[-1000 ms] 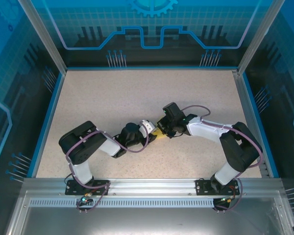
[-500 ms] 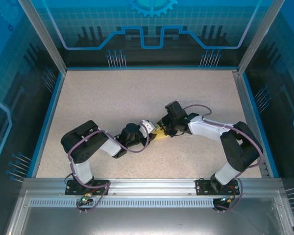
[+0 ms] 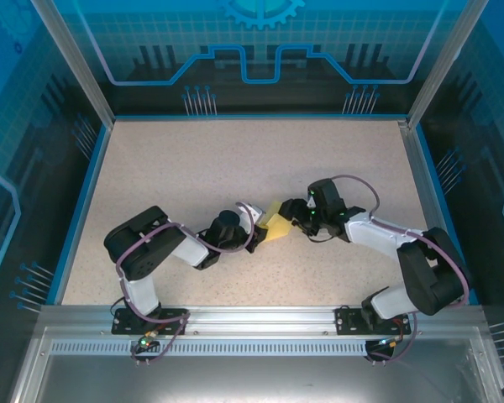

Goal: Fold a paper plane with a square sheet of paper (pick it up from the middle)
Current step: Fourth fold the wing at the center of the table.

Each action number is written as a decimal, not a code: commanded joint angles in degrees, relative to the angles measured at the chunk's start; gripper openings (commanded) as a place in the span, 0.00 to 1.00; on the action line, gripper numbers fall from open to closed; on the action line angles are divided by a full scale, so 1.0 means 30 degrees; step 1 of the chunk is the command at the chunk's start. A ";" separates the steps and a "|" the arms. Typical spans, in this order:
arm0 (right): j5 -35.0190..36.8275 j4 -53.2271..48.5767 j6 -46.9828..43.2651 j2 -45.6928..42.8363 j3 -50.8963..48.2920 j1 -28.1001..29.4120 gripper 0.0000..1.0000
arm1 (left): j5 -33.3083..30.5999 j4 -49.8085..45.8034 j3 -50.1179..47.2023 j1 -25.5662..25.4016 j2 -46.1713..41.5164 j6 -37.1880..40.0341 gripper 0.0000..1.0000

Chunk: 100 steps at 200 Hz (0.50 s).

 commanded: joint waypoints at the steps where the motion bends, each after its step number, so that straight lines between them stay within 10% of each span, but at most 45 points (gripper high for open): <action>1: -0.1875 0.1482 -0.3023 -0.0334 -0.0353 -0.0357 0.63 | 0.0712 -0.1225 0.0587 0.0012 -0.0744 -0.3006 0.12; 100: -0.3853 0.2964 -0.3561 0.2853 0.0385 -0.0391 0.57 | 0.1188 -0.0990 0.0606 0.0322 -0.0550 -0.9369 0.12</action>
